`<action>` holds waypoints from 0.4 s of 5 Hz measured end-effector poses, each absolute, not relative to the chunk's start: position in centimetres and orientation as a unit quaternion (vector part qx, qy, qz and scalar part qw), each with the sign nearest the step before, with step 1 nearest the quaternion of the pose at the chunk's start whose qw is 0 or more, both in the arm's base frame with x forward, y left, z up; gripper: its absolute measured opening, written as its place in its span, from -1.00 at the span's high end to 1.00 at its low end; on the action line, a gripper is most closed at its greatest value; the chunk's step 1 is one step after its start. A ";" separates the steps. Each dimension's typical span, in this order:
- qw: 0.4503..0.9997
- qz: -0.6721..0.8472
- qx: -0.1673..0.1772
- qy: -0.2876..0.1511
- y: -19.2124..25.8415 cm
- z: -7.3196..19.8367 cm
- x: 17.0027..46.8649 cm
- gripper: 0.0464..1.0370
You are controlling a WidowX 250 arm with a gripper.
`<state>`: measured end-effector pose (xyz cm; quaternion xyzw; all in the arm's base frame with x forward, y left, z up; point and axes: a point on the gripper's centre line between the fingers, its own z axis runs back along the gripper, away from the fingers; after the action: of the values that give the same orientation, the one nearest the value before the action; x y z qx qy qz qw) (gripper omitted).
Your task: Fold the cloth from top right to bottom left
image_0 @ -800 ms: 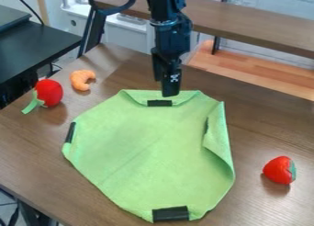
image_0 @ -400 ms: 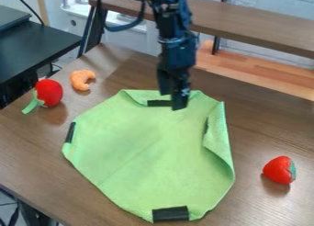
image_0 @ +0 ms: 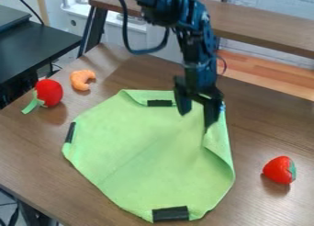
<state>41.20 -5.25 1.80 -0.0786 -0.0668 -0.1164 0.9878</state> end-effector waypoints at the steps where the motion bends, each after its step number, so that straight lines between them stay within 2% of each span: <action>1: 0.990 -0.033 -0.087 -0.102 -6.6 1.1 41.8 -0.92; 2: 0.987 -0.004 -0.096 -0.132 -7.5 0.9 42.4 -0.92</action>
<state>42.44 -7.52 0.89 -0.0964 -0.1321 -0.0037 0.9865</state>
